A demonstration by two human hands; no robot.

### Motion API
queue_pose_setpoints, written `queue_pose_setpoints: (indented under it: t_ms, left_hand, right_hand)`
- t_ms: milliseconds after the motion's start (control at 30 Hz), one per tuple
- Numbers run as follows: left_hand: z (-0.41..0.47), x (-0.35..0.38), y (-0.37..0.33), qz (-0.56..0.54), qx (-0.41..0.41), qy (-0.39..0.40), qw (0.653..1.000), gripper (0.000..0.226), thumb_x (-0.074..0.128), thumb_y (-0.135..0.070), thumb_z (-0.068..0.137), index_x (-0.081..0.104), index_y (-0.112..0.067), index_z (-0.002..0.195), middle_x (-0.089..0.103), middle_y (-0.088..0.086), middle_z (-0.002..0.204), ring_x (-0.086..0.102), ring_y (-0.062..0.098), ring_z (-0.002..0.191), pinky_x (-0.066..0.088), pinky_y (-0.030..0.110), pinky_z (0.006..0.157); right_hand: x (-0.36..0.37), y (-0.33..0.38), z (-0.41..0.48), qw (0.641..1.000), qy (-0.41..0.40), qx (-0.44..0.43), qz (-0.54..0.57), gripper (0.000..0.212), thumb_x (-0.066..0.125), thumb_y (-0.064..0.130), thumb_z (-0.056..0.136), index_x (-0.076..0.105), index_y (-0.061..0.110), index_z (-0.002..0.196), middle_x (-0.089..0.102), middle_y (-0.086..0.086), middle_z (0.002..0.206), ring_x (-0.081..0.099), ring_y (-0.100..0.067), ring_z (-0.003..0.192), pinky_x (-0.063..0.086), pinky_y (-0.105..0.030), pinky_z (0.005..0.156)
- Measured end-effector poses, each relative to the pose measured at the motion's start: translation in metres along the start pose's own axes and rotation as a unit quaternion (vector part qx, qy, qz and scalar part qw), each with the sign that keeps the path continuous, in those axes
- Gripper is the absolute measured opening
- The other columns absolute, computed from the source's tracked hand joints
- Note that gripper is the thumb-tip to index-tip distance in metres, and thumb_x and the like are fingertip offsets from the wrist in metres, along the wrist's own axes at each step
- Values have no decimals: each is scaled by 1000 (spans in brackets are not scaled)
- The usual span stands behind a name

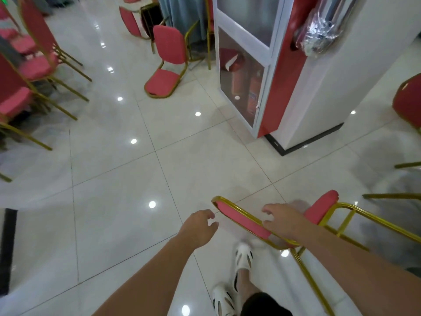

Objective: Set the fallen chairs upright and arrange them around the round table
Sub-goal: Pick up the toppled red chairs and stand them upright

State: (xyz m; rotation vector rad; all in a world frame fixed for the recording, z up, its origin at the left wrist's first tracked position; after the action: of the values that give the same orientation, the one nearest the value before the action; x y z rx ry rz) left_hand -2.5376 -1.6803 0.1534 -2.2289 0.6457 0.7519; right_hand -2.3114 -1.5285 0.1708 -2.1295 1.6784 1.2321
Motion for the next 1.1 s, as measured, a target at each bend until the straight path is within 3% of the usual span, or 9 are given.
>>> queue_pose_setpoints:
  t_ms: [267,600,800,1100]
  left_hand:
    - [86,-69,23,8,-61,11,998,39,58,-43,103,61,-23,136,62,-1,139,57,19,128,46,32,106]
    - [197,-132,32,-30,-53,2,998,41,57,-42,103,61,-20,138,62,0,140,58,21,128,46,33,107]
    - [252,-106,75,-26,-48,25,998,42,55,-42,104,60,-19,139,62,0,140,57,20,128,45,31,105]
    - [341,-17,158,-39,-47,70,996,42,54,-41,105,59,-20,141,61,-1,141,56,20,129,45,32,106]
  right_hand:
    - [-48,27,120,999,40,1,-23,55,67,36,92,54,24,144,59,2,142,58,-19,125,47,-34,104]
    - [-44,70,239,994,91,-17,-49,54,65,40,93,54,24,144,58,2,142,58,-19,124,49,-37,103]
    - [6,72,309,992,117,-3,-55,56,63,38,95,51,22,147,57,1,145,57,-20,127,48,-36,103]
    - [111,55,415,994,93,24,-61,58,60,44,94,48,23,147,62,-3,138,62,-25,121,53,-40,95]
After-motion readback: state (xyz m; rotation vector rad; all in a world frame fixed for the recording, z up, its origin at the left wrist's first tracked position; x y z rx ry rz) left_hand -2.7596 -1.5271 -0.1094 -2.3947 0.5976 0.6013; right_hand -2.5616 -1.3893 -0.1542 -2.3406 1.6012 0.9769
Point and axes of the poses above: each hand's wrist, its own z-axis towards the middle knuckle, its own x-axis out of the palm, y = z × x, the point moved 2 cm from there along z, towards the middle knuckle
